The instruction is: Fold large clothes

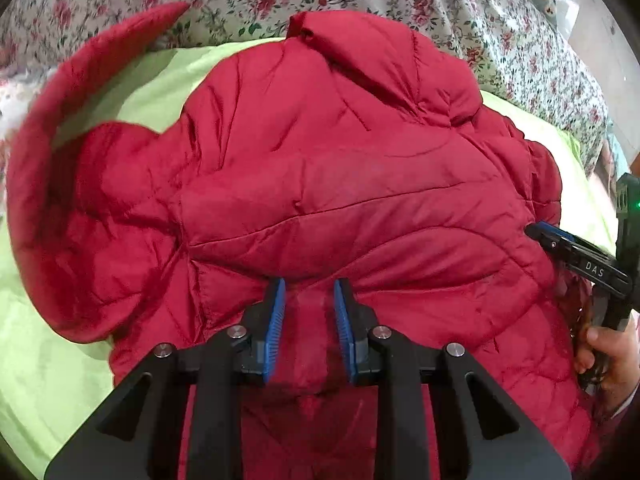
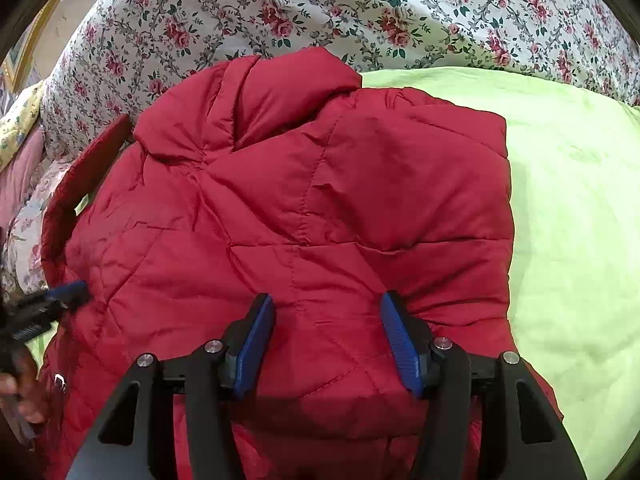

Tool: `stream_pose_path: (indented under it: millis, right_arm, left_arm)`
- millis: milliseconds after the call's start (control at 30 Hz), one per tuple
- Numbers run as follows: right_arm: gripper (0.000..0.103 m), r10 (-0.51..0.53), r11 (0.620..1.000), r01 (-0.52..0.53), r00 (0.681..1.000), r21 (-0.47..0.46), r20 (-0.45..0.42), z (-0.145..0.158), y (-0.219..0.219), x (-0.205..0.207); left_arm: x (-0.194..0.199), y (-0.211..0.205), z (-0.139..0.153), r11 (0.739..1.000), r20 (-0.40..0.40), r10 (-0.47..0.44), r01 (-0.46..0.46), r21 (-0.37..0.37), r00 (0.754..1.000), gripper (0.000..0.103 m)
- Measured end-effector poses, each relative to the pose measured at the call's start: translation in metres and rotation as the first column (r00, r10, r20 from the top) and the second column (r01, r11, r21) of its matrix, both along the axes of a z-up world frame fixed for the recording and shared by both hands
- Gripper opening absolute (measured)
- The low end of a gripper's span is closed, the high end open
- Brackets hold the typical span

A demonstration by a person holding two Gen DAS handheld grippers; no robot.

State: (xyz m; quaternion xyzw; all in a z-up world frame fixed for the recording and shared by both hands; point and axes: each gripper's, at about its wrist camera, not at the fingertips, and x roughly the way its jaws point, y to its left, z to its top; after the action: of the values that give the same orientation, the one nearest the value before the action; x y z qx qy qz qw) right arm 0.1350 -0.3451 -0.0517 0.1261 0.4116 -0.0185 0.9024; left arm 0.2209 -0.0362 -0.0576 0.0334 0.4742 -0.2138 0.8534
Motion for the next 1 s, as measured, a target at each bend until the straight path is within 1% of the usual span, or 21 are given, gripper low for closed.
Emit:
stream_pose_path:
  millis: [100, 200, 333, 367, 467, 633, 733, 800, 867, 933, 1000]
  right_arm:
    - [0.059, 0.001, 1.000, -0.001, 1.000, -0.017, -0.004, 0.000, 0.002, 0.001]
    - [0.061, 0.010, 1.000, -0.010, 1.000, -0.028, -0.009, 0.000, 0.004, 0.002]
    - [0.070, 0.035, 0.999, -0.035, 0.999, -0.037, -0.017, 0.000, 0.007, 0.005]
    - [0.072, 0.038, 0.998, -0.039, 0.999, -0.045, -0.019, 0.000, 0.009, 0.005]
    - [0.073, 0.043, 0.998, -0.044, 0.999, -0.055, -0.019, 0.000, 0.010, 0.005]
    - [0.073, 0.041, 0.999, -0.041, 0.999, -0.027, -0.003, 0.004, 0.005, 0.000]
    - [0.073, 0.040, 0.999, -0.040, 0.999, -0.004, 0.012, 0.006, 0.002, -0.004]
    - [0.073, 0.041, 0.999, -0.041, 0.999, 0.003, 0.018, 0.006, 0.001, -0.005]
    - [0.074, 0.042, 0.999, -0.042, 0.999, 0.005, 0.022, 0.006, 0.000, -0.005]
    - [0.074, 0.042, 0.999, -0.043, 0.999, 0.008, 0.031, 0.007, 0.000, -0.006]
    - [0.074, 0.041, 0.999, -0.042, 0.998, 0.021, 0.043, 0.008, -0.002, -0.008]
  left_arm:
    - [-0.002, 0.000, -0.002, 1.000, 0.010, -0.009, 0.009, 0.010, 1.000, 0.024]
    - [-0.003, 0.000, -0.002, 1.000, 0.014, -0.013, 0.013, 0.013, 1.000, 0.024]
    - [-0.007, -0.003, 0.006, 0.999, 0.022, -0.022, 0.021, 0.044, 1.000, 0.024]
    - [-0.009, -0.002, 0.009, 0.998, 0.026, -0.026, 0.025, 0.054, 0.999, 0.025]
    - [-0.013, 0.002, 0.017, 0.997, 0.047, -0.022, 0.018, 0.077, 0.999, 0.035]
    - [-0.012, 0.015, 0.035, 0.996, 0.086, 0.009, -0.017, 0.085, 0.996, 0.037]
    - [-0.005, 0.024, 0.050, 0.992, 0.137, 0.051, -0.066, 0.109, 0.989, 0.050]
    - [0.006, 0.031, 0.062, 0.985, 0.179, 0.086, -0.111, 0.135, 0.980, 0.061]
    - [0.019, 0.036, 0.070, 0.977, 0.209, 0.116, -0.150, 0.154, 0.971, 0.064]
    - [0.040, 0.041, 0.080, 0.959, 0.244, 0.159, -0.208, 0.191, 0.957, 0.065]
    - [0.062, 0.044, 0.086, 0.943, 0.263, 0.191, -0.252, 0.219, 0.946, 0.070]
